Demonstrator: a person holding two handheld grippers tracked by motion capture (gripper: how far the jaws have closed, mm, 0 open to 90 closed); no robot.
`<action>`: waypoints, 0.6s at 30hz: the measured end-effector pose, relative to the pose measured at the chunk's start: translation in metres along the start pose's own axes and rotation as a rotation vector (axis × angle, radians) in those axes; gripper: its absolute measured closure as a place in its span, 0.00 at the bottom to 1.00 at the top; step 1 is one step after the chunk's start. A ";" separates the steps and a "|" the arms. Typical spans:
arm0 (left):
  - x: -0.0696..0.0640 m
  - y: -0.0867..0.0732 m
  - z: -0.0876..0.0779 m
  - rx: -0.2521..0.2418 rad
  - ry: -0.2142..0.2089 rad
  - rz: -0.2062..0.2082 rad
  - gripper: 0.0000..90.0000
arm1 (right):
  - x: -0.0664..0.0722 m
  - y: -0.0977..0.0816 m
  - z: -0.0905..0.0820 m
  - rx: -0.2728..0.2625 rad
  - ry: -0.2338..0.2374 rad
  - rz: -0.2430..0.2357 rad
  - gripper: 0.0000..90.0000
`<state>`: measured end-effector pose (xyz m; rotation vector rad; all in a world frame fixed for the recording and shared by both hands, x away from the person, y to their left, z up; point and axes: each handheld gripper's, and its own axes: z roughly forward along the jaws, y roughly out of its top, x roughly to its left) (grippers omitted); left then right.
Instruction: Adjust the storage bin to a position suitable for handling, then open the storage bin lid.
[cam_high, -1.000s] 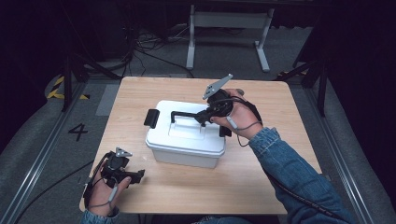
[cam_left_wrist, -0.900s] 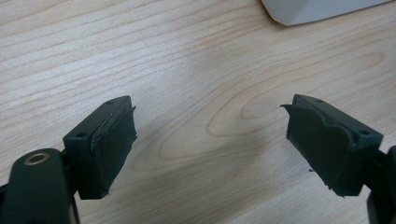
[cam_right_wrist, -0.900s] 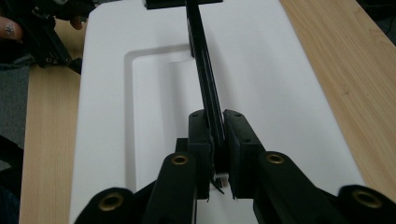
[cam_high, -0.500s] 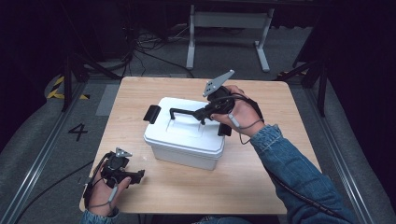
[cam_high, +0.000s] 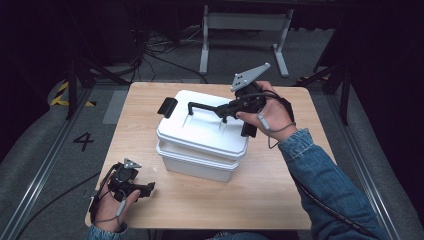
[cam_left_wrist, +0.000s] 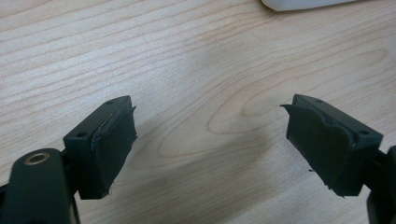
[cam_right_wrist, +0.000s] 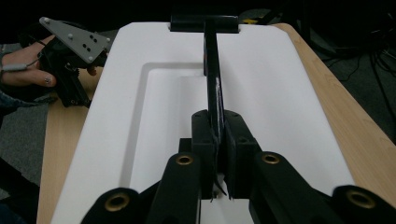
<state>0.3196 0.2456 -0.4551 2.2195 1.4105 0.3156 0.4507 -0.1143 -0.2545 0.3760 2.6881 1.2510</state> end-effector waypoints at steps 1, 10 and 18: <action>0.000 0.000 0.000 -0.001 0.001 0.000 0.18 | -0.001 -0.001 -0.003 -0.006 -0.006 0.003 0.94; -0.001 0.000 0.001 -0.001 0.007 -0.005 0.18 | -0.008 -0.018 -0.035 -0.050 -0.065 0.043 0.94; 0.000 -0.003 0.000 0.004 0.003 -0.016 0.18 | -0.019 -0.045 -0.064 -0.060 -0.142 0.101 0.94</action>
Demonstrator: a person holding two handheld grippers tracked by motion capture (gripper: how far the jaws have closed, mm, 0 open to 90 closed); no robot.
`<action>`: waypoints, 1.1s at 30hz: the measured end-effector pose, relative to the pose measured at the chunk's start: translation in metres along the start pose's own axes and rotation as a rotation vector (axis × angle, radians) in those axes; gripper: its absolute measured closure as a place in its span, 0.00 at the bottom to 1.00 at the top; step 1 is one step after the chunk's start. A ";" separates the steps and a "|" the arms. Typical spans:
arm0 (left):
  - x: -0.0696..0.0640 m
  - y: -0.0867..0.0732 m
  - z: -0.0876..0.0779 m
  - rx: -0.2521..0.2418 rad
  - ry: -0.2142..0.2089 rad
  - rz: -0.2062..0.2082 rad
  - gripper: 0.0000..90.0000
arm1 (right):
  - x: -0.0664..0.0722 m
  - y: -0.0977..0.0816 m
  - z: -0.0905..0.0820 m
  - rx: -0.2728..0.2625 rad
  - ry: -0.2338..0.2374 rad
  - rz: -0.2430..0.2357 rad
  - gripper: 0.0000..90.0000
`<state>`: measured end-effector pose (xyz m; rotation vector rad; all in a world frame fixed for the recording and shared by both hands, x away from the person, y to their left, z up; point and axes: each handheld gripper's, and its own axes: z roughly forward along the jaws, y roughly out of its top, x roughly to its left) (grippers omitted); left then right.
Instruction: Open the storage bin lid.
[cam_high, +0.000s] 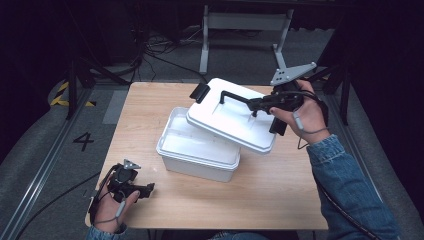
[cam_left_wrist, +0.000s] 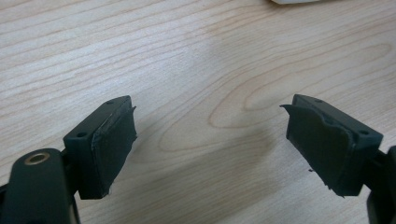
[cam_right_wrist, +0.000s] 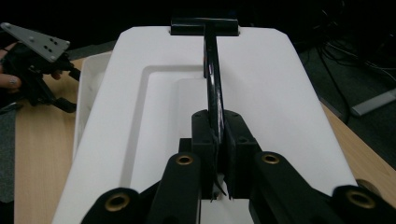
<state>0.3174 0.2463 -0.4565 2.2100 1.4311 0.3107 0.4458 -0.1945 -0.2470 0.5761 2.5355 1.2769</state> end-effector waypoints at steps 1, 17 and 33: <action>0.000 0.000 0.000 0.005 0.002 0.010 0.18 | -0.003 -0.004 -0.003 0.004 -0.012 0.011 0.94; 0.000 0.000 0.001 0.010 0.007 0.012 0.18 | -0.058 -0.082 -0.047 0.057 -0.212 0.202 0.94; -0.001 0.000 0.003 0.018 0.000 0.011 0.18 | -0.091 -0.145 -0.037 0.118 -0.263 0.338 0.94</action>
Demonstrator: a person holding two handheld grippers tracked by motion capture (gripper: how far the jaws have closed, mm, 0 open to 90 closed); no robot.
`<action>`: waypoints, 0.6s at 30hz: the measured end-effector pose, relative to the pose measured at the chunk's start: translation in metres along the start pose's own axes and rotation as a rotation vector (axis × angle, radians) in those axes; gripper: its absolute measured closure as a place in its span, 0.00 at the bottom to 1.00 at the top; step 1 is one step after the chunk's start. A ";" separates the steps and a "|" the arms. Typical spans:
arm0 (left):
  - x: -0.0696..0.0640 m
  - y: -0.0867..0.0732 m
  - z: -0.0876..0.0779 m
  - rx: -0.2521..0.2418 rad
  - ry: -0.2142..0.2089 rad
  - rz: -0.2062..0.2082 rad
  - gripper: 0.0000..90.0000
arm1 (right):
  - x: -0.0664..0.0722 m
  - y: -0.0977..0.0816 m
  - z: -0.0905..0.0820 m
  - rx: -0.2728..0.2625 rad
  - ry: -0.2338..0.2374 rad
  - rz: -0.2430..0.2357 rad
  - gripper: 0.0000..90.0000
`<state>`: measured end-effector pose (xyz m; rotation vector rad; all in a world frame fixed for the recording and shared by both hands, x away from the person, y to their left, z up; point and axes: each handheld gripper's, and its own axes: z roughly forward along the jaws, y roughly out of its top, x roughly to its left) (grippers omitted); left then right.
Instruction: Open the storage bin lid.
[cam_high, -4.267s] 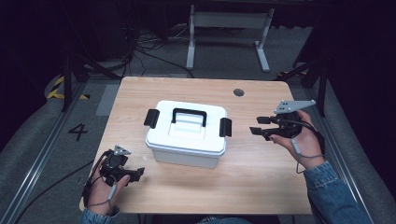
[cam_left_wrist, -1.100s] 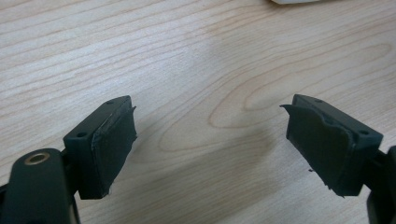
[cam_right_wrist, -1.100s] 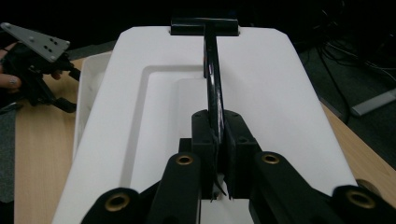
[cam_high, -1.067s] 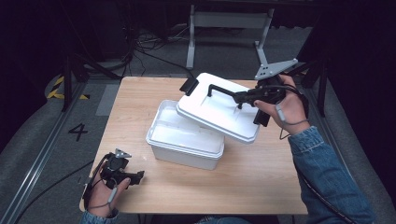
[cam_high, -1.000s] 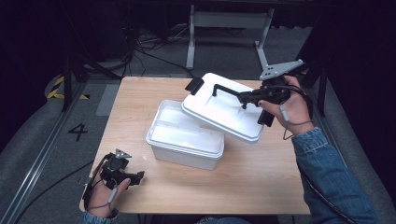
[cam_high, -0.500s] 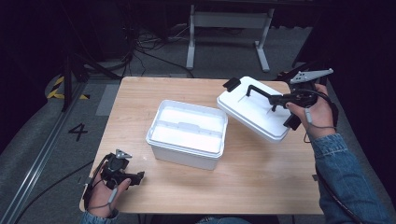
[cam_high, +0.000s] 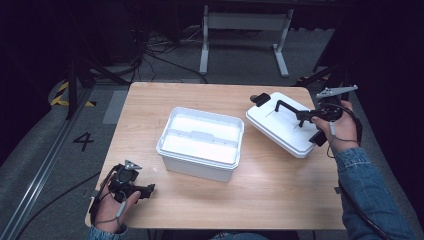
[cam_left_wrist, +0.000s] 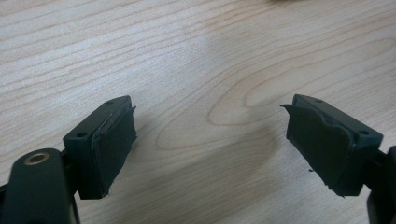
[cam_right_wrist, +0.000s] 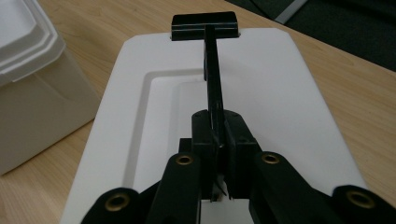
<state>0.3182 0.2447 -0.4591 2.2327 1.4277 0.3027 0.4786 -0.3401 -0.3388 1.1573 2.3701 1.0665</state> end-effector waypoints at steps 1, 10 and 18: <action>0.000 0.000 0.000 0.001 -0.001 0.000 0.18 | -0.001 -0.002 0.002 0.004 0.000 0.009 0.94; -0.001 0.000 0.001 0.008 -0.006 0.002 0.18 | -0.008 -0.018 0.022 0.042 0.000 0.025 0.94; 0.000 0.000 0.002 0.014 -0.008 0.012 0.18 | -0.009 -0.028 0.037 0.071 0.003 0.029 0.94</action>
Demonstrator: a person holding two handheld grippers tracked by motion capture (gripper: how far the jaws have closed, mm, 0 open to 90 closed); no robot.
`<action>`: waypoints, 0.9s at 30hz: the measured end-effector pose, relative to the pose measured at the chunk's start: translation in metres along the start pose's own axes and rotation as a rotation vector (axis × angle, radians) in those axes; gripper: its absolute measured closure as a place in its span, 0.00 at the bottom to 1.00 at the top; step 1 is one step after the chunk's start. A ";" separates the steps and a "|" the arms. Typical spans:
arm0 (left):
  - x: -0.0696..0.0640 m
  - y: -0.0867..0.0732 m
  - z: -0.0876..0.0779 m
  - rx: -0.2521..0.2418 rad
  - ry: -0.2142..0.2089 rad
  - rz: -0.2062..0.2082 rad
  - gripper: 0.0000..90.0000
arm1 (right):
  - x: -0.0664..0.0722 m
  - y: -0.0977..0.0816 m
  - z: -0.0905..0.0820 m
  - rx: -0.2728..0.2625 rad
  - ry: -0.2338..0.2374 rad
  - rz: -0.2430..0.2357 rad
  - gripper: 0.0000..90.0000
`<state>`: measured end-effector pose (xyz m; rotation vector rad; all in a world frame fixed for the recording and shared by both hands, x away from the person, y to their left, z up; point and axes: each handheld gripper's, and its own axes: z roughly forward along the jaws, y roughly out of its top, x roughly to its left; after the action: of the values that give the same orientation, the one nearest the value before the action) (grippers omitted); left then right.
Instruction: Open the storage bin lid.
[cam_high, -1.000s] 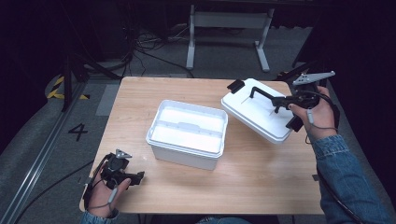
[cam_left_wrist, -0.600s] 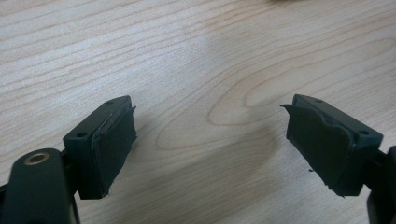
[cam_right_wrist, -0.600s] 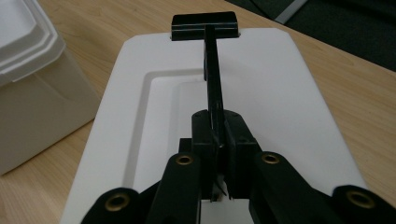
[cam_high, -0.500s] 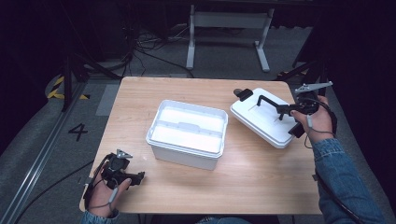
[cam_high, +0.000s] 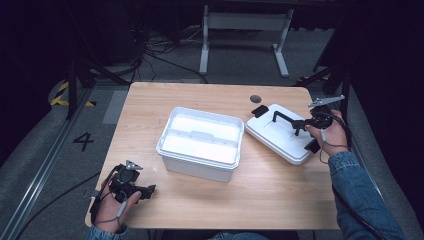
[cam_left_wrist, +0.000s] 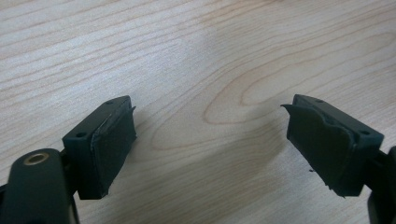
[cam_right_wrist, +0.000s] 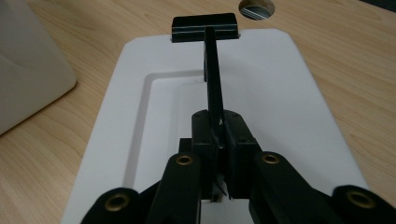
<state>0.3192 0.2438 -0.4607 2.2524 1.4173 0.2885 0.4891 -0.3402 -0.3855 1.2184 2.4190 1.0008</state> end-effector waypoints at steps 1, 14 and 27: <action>0.000 0.000 0.000 -0.001 0.000 -0.002 0.18 | 0.000 -0.001 0.001 0.001 0.001 0.003 0.94; 0.000 0.000 0.000 0.000 0.003 0.001 0.18 | -0.001 -0.011 0.013 0.000 0.017 0.019 0.94; 0.000 0.000 0.000 0.000 0.004 0.000 0.18 | -0.005 -0.024 0.022 0.031 0.039 0.063 0.94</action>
<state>0.3194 0.2434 -0.4609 2.2535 1.4192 0.2935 0.4883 -0.3437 -0.4182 1.3050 2.4480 1.0180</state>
